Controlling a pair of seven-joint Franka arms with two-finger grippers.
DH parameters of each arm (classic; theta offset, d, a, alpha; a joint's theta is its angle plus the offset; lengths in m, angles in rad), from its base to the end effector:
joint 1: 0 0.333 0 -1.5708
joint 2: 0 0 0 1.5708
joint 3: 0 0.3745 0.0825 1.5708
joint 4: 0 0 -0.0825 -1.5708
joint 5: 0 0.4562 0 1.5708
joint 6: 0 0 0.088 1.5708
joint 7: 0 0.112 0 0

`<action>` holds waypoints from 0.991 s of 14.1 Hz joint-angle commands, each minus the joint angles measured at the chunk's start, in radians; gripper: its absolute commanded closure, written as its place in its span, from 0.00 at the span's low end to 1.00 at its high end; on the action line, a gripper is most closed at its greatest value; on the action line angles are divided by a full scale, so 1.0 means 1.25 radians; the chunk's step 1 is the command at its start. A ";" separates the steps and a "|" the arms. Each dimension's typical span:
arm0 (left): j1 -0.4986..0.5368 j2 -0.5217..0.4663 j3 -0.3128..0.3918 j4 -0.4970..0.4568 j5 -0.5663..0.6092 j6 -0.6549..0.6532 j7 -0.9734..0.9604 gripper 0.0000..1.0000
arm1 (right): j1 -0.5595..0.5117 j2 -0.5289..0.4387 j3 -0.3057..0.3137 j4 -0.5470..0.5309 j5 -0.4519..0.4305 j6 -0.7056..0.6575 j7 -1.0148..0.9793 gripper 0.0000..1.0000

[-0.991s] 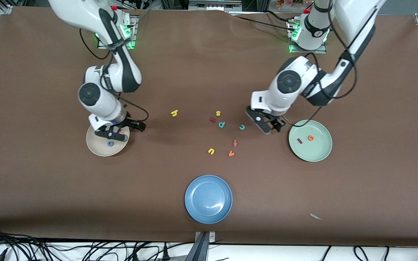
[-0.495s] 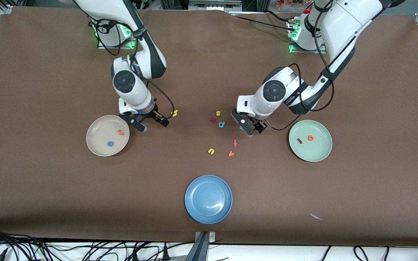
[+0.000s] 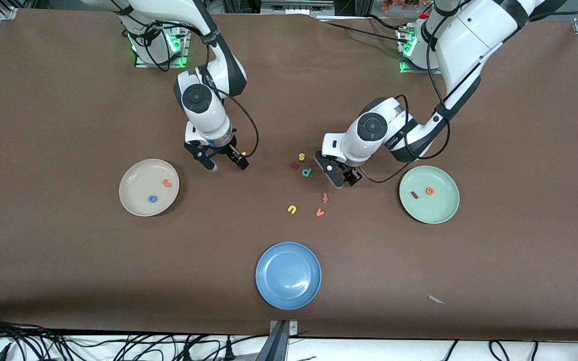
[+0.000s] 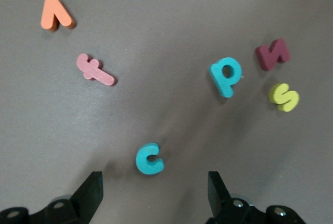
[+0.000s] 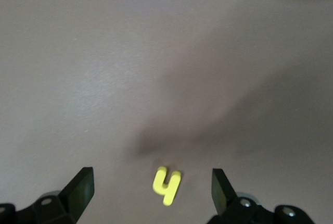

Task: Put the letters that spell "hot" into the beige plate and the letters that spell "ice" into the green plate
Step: 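Grasp the cyan c with the left gripper while the right gripper grasps the 4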

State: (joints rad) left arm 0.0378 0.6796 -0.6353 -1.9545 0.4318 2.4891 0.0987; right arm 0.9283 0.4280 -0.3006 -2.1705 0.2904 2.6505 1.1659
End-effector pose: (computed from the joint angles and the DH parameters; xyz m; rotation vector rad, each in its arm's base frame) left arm 0.5768 -0.3762 0.1726 2.6951 -1.3544 0.0023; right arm 0.5166 0.3652 0.1964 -2.8432 1.1339 -0.0506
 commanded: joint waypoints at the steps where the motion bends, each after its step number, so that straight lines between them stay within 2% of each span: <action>1: -0.011 0.023 0.010 0.029 0.031 0.011 -0.012 0.11 | 0.008 -0.006 0.011 -0.043 0.011 0.052 0.022 0.00; 6: -0.020 0.040 0.022 0.032 0.042 0.031 -0.005 0.17 | 0.027 0.016 0.013 -0.042 0.012 0.054 0.047 0.00; 9: -0.023 0.047 0.025 0.033 0.075 0.032 -0.011 0.30 | 0.033 0.028 0.012 -0.039 0.014 0.054 0.047 0.00; 10: -0.022 0.047 0.025 0.032 0.075 0.034 -0.011 0.38 | 0.039 0.033 0.012 -0.037 0.016 0.054 0.048 0.01; 11: -0.024 0.047 0.025 0.033 0.075 0.034 -0.011 0.53 | 0.042 0.038 0.012 -0.036 0.014 0.055 0.058 0.01; 13: -0.029 0.047 0.025 0.033 0.074 0.034 -0.013 0.65 | 0.048 0.045 0.012 -0.033 0.014 0.066 0.061 0.07; 14: -0.028 0.044 0.025 0.032 0.075 0.034 -0.013 0.74 | 0.049 0.049 0.012 -0.033 0.014 0.071 0.061 0.09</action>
State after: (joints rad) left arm 0.0197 0.7241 -0.6144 -1.9238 0.4941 2.5229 0.0990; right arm 0.9717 0.4763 -0.2816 -2.2122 0.2905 2.7103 1.2266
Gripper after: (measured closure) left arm 0.617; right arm 0.062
